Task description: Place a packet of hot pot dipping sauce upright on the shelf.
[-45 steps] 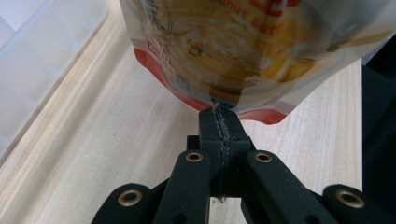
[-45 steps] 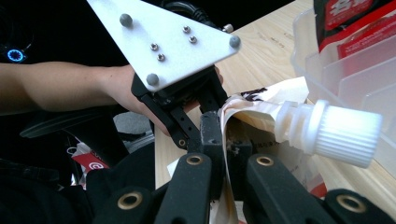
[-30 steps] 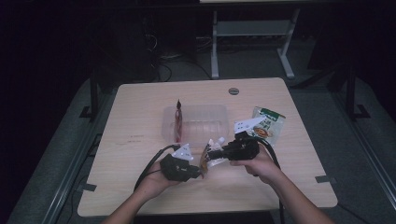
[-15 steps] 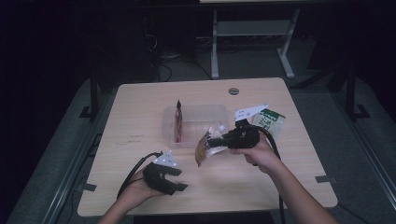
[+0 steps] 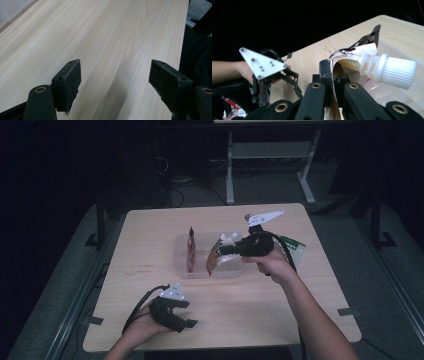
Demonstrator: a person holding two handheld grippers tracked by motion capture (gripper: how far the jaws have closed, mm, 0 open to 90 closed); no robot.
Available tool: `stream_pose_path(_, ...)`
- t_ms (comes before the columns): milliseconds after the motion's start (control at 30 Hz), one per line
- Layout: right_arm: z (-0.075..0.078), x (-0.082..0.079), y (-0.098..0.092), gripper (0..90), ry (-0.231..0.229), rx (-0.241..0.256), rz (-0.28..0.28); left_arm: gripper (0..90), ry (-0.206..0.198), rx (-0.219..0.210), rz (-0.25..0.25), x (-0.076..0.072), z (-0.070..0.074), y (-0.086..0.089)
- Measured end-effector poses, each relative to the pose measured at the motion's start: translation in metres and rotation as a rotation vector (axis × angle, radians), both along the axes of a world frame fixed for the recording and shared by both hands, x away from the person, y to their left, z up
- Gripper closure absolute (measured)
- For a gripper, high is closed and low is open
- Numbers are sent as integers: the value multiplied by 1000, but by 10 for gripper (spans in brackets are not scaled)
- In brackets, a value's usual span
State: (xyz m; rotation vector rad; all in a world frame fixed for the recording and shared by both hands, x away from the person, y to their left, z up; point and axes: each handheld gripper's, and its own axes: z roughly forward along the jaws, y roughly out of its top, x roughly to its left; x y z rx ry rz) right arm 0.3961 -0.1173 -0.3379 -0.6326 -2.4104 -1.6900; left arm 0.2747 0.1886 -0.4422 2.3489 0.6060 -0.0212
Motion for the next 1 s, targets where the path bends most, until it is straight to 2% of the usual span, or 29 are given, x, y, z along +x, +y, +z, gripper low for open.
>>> stream_pose_path(167,0,16,3,896,-8,0,-11,254,6,-1,5,1,-2,1)
stream_pose_path(433,-10,32,1,896,4,-16,-41,254,-11,-15,10,3,0,2)
stream_pose_path(767,-17,35,-9,896,23,-17,-69,254,-17,-22,23,4,1,2)
stream_pose_path(1000,-19,36,-8,896,22,-23,-67,254,-11,-17,20,4,0,3)
